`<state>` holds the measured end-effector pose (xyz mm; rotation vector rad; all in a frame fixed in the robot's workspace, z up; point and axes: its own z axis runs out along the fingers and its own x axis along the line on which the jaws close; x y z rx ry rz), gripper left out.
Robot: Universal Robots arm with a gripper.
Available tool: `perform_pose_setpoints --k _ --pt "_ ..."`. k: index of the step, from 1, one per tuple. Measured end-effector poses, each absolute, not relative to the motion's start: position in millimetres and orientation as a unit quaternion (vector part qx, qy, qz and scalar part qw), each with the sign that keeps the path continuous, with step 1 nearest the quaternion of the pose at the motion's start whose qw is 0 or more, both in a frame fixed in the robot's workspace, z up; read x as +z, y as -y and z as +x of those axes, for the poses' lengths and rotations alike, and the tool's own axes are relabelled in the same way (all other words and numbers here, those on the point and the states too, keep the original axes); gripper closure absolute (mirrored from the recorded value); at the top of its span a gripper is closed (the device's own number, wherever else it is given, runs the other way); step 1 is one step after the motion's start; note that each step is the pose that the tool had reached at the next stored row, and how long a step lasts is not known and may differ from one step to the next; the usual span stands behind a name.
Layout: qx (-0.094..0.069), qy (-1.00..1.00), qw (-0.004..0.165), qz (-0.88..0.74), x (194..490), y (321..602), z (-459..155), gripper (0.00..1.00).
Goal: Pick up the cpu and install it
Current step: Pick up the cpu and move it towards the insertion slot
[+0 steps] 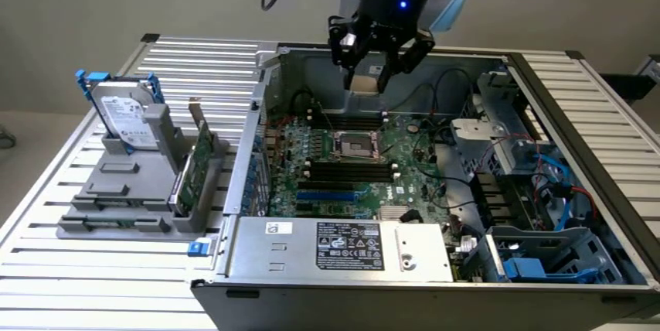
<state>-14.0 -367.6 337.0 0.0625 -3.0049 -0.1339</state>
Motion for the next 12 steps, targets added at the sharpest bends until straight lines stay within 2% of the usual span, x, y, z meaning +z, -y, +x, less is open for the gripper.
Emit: perform_pose_setpoints --k 12 --pt "-0.046 0.997 0.066 0.011 319 361 -7 0.45"
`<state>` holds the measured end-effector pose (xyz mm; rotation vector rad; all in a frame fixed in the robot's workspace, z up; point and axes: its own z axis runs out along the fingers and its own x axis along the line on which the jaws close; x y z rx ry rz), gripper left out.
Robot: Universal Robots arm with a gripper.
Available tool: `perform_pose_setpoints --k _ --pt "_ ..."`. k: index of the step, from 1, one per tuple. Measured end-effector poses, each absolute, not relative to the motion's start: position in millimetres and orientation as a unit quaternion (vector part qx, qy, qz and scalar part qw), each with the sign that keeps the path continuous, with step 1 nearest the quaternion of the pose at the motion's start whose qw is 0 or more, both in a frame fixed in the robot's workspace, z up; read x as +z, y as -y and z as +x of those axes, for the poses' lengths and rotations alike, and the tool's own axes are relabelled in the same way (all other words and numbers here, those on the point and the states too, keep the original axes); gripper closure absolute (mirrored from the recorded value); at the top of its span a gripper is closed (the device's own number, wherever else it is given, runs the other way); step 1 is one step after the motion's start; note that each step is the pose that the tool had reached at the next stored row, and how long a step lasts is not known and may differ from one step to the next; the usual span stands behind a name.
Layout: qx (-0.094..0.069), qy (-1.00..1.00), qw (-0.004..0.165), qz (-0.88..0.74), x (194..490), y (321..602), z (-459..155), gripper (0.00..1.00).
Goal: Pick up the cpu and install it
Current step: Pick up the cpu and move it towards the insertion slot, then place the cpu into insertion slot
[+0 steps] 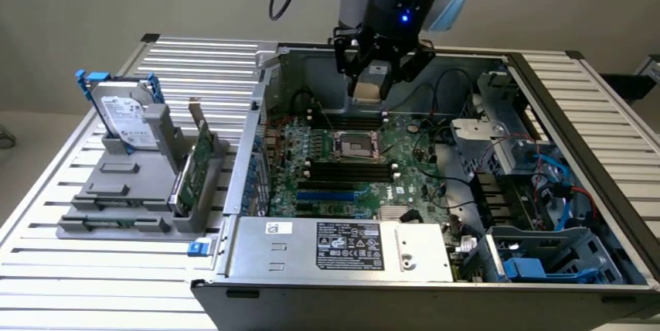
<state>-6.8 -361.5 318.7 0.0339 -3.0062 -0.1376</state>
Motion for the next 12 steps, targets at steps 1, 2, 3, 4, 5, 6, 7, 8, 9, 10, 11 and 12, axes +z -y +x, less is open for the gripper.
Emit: perform_pose_setpoints --k 1,2,3,4,5,6,7,8,9,10,11,12 --pt "-0.046 0.997 0.066 0.011 318.0 360.7 -6.7 0.45" --pt "-0.046 0.997 0.066 0.011 317.4 360.3 -6.7 0.45" --pt "-0.046 0.997 0.066 0.011 317.4 360.3 -6.7 0.45" --pt "-0.046 0.997 0.066 0.011 317.4 360.3 -6.7 0.45" --pt "-0.046 0.997 0.066 0.011 317.4 360.3 -6.7 0.45" --pt "-0.046 0.997 0.066 0.011 317.4 360.3 -6.7 0.45" --pt "-0.046 0.997 0.066 0.011 317.4 360.3 -6.7 0.45" --pt "-0.046 0.997 0.066 0.011 317.4 360.3 -6.7 0.45" --pt "-0.046 0.997 0.066 0.011 317.4 360.3 -6.7 0.45" --pt "-0.046 0.997 0.066 0.011 317.4 360.3 -6.7 0.45" --pt "-0.046 0.997 0.066 0.011 317.4 360.3 -6.7 0.45" --pt "-0.046 0.997 0.066 0.011 317.4 360.3 -6.7 0.45"
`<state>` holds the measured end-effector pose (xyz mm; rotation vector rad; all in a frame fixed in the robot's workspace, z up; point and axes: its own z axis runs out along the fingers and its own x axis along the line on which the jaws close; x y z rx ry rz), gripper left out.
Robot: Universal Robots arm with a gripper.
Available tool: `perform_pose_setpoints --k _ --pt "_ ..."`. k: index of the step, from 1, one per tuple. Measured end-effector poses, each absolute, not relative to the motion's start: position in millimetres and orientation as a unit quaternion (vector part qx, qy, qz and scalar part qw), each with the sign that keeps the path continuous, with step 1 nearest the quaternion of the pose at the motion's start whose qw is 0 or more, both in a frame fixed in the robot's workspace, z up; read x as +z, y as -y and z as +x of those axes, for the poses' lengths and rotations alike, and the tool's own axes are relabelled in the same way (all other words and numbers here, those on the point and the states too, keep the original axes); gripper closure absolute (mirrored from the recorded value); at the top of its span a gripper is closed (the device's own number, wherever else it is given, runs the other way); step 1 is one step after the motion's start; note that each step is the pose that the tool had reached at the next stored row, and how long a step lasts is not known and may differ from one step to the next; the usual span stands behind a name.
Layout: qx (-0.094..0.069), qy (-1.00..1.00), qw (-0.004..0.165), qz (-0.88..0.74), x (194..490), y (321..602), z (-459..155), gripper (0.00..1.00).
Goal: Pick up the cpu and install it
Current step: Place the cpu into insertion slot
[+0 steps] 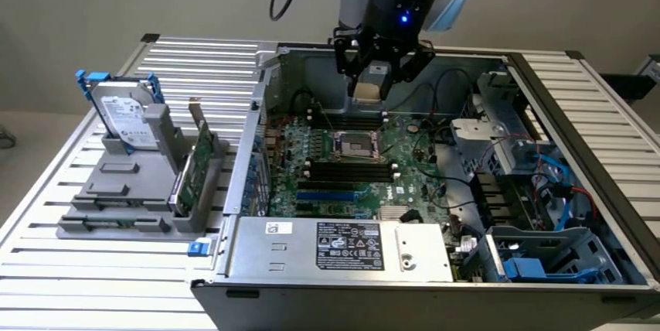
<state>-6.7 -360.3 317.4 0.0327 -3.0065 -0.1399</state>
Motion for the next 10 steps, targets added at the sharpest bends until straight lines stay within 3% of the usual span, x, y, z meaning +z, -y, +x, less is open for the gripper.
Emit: perform_pose_setpoints --k 10 --pt "-0.048 0.997 0.064 -0.021 316.8 360.3 -6.7 0.45"
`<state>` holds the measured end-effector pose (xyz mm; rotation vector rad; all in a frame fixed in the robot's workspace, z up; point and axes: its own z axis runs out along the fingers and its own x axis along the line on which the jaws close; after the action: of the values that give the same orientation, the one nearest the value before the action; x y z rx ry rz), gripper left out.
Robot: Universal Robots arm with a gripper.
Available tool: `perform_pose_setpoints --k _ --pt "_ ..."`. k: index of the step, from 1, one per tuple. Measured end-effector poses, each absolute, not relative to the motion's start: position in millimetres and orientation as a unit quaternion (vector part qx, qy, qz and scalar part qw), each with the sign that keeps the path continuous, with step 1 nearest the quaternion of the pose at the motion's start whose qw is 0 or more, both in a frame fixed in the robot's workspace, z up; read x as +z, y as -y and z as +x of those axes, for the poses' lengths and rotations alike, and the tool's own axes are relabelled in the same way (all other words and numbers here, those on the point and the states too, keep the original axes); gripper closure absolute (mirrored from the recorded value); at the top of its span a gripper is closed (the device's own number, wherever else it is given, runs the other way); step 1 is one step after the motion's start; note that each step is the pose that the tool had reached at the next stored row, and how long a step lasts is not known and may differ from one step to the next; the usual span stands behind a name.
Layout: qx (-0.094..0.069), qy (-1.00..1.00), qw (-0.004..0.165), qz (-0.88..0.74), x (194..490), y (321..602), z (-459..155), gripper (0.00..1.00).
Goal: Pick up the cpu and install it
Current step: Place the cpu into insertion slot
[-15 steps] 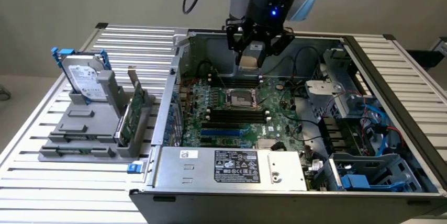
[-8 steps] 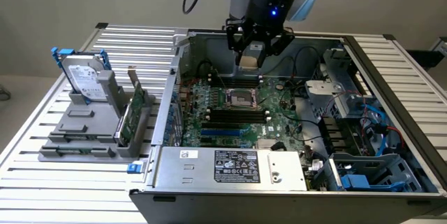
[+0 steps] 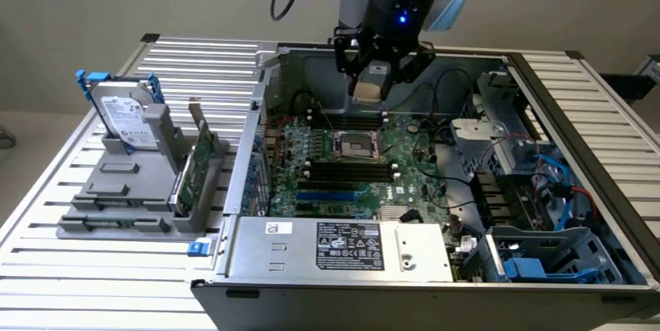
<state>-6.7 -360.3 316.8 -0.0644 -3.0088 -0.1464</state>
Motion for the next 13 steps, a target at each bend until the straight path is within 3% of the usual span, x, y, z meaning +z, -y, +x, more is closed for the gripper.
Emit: perform_pose_setpoints --k 13 --pt "-0.056 0.987 0.058 -0.138 315.2 360.3 -6.7 0.45"
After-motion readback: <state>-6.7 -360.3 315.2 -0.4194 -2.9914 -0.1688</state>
